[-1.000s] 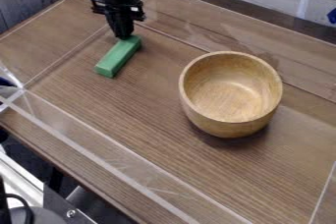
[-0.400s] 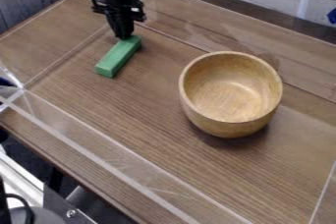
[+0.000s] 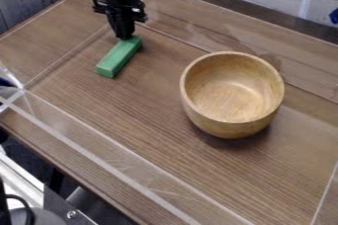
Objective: Remove the green block from inside the brown bowl and put it on the table
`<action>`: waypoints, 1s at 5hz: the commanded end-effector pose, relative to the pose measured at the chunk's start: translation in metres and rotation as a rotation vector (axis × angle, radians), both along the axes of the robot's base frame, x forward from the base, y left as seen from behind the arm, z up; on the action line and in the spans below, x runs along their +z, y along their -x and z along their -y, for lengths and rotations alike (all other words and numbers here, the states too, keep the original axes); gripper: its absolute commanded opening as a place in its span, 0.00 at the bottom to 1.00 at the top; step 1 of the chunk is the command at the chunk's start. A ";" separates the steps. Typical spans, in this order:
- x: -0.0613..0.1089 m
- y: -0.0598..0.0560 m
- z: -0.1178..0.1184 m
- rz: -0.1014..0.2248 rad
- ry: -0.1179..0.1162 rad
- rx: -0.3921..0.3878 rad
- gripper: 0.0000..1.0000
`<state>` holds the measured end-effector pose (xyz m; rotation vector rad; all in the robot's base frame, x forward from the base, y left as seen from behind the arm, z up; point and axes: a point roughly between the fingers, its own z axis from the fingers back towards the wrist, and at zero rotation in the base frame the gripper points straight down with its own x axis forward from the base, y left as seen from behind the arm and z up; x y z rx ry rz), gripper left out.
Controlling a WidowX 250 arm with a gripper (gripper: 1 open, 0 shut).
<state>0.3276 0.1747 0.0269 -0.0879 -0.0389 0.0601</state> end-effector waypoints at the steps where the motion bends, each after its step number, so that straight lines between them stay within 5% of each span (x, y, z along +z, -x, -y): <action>1: -0.016 0.010 0.004 -0.052 0.011 -0.012 0.00; 5: -0.032 0.021 0.008 -0.110 0.024 -0.025 0.00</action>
